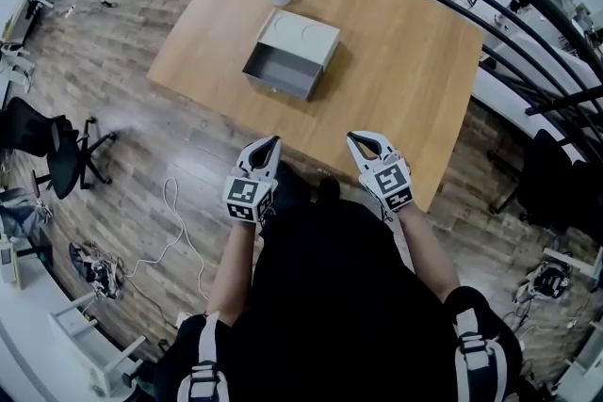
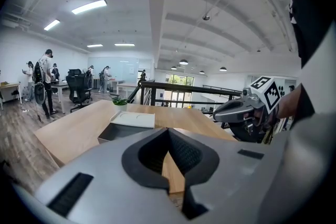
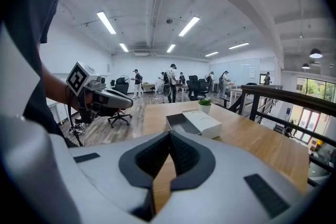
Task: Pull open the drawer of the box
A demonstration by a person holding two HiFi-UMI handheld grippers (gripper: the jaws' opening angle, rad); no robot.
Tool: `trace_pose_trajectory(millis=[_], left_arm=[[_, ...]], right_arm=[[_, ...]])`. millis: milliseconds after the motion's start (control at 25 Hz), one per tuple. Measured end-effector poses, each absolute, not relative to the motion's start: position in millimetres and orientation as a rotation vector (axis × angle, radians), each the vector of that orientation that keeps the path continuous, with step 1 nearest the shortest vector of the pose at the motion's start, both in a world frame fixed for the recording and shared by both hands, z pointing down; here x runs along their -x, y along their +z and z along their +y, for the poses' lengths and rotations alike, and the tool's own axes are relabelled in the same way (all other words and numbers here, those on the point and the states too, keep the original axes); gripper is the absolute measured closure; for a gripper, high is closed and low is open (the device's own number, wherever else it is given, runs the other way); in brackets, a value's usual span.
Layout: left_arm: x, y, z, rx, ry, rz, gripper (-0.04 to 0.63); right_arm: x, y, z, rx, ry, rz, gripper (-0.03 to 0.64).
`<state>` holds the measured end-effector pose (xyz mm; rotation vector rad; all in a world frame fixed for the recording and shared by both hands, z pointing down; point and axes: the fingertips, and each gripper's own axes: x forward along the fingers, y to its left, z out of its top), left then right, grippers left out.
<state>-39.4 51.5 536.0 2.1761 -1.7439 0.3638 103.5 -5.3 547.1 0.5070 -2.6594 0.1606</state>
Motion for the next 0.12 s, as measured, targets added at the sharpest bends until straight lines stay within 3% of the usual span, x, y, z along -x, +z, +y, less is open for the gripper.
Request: trace_pose_trajectory(millis=[120], left_arm=[[41.2, 538.7, 51.8, -2.178, 0.36, -1.745, 0.572]], right_arm=[[-101.4, 547.0, -7.1, -0.517, 0.155, -2.66, 0.592]])
